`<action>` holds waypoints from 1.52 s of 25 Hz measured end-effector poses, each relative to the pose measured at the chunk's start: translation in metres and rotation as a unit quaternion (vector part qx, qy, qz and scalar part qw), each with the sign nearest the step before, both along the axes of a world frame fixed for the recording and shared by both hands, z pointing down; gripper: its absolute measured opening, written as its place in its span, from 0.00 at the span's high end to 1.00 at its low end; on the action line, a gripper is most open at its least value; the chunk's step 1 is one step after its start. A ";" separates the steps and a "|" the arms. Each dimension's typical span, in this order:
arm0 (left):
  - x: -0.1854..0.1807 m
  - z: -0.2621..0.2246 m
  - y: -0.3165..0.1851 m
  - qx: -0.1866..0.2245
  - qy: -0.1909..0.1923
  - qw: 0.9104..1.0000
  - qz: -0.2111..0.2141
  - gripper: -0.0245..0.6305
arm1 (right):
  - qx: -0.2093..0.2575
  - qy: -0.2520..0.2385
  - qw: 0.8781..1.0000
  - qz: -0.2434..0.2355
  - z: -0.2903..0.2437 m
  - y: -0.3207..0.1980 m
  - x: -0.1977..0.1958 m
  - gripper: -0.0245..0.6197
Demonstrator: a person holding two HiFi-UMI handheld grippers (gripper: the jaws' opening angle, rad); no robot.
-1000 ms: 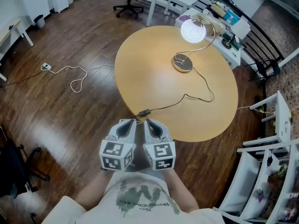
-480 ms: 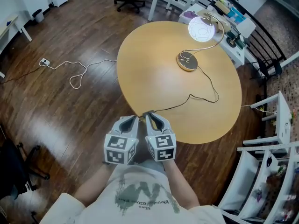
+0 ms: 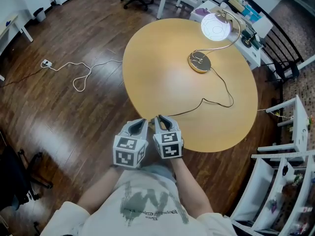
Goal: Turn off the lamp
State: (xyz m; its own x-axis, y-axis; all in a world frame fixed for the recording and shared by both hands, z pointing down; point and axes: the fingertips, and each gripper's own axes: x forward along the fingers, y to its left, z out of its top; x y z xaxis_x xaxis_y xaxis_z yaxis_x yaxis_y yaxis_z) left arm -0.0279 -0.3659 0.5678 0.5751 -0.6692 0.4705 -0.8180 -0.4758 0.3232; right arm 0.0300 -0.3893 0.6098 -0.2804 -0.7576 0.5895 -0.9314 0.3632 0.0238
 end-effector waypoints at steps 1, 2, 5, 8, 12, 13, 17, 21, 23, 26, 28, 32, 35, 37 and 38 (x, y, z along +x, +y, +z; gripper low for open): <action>0.000 0.002 -0.001 -0.002 -0.002 1.000 0.000 0.97 | -0.009 0.004 1.000 -0.001 0.007 0.000 0.001 0.91; -0.001 0.003 -0.001 -0.003 -0.003 1.000 0.000 0.97 | -0.015 0.008 1.000 0.000 0.012 0.000 0.002 0.91; -0.007 0.006 -0.005 -0.004 -0.005 1.000 -0.006 0.97 | -0.018 0.016 1.000 0.010 0.019 -0.003 0.005 0.91; -0.013 0.009 -0.007 -0.007 -0.008 1.000 -0.010 0.97 | -0.022 0.018 0.999 0.019 0.023 -0.006 0.006 0.92; -0.012 0.010 -0.008 -0.006 -0.013 1.000 -0.008 0.97 | -0.026 0.019 0.999 0.030 0.028 -0.005 0.008 0.95; -0.012 0.011 -0.008 -0.006 -0.013 1.000 -0.008 0.97 | -0.027 0.018 0.999 0.033 0.029 -0.004 0.010 0.95; -0.010 0.014 -0.007 -0.010 -0.014 1.000 -0.006 0.97 | -0.025 0.004 0.999 0.048 0.032 -0.001 0.015 0.96; -0.011 0.018 -0.005 -0.013 -0.016 1.000 -0.004 0.97 | -0.035 -0.024 0.997 0.067 0.039 0.001 0.019 0.96; -0.012 0.020 -0.003 -0.015 -0.017 1.000 -0.004 0.97 | -0.039 -0.028 0.996 0.069 0.042 0.002 0.019 0.96; -0.013 0.020 -0.002 -0.017 -0.017 1.000 -0.005 0.97 | -0.035 -0.023 0.997 0.066 0.042 0.002 0.019 0.96; -0.012 0.019 -0.002 -0.017 -0.017 1.000 -0.004 0.97 | -0.033 -0.023 0.997 0.067 0.042 0.002 0.020 0.96; -0.012 0.015 -0.001 -0.013 -0.015 1.000 -0.004 0.97 | -0.035 -0.021 0.997 0.063 0.041 0.001 0.020 0.96; -0.015 0.011 0.002 -0.008 -0.013 1.000 -0.006 0.97 | -0.023 -0.024 0.997 0.064 0.030 0.002 0.020 0.96; -0.016 0.007 0.003 -0.004 -0.010 1.000 -0.007 0.97 | -0.008 -0.032 0.997 0.066 0.017 0.002 0.021 0.96; -0.015 0.006 0.003 -0.002 -0.009 1.000 -0.008 0.97 | -0.002 -0.036 0.997 0.066 0.010 0.002 0.020 0.96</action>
